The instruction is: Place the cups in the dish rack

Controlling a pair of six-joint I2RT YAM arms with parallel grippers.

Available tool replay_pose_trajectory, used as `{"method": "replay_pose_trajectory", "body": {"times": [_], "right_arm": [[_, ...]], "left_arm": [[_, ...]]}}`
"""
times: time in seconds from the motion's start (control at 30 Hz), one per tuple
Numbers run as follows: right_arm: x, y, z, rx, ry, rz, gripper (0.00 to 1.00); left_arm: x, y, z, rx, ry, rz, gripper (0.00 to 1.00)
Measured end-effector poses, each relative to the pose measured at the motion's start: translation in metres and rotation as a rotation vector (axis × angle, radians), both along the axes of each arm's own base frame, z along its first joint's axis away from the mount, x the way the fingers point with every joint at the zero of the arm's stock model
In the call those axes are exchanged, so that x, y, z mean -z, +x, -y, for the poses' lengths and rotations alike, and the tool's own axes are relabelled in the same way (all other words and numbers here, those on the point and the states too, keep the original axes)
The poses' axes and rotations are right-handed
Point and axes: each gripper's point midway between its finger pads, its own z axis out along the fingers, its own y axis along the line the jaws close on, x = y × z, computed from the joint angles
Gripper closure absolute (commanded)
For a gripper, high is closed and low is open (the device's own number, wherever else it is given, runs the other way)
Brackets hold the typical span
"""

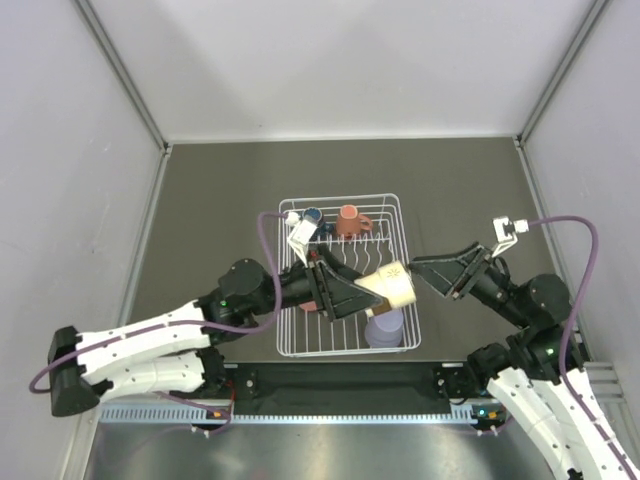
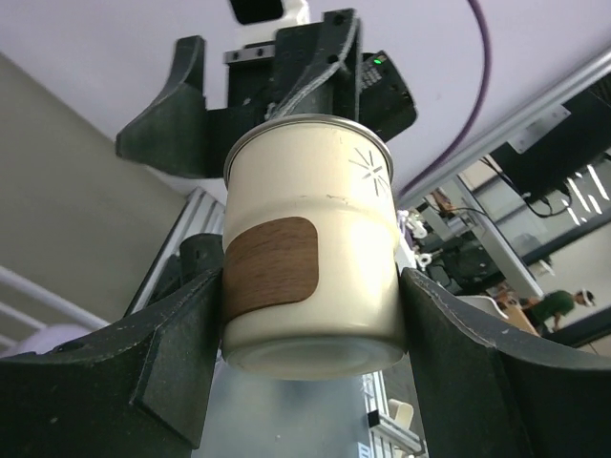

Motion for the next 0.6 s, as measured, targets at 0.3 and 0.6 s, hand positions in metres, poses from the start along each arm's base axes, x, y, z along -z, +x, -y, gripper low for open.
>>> {"method": "replay_pose_trajectory", "body": {"times": [0.3, 0.6], "right_arm": [[0.048, 0.026, 0.023, 0.167, -0.343, -0.155, 0.0], [0.121, 0.029, 0.049, 0.216, -0.65, -0.378, 0.0]], "left_arm": [[-0.012, 0.008, -0.042, -0.146, 0.21, -0.089, 1.0], [0.039, 0.027, -0.05, -0.259, 0.678, -0.216, 1.0]]}}
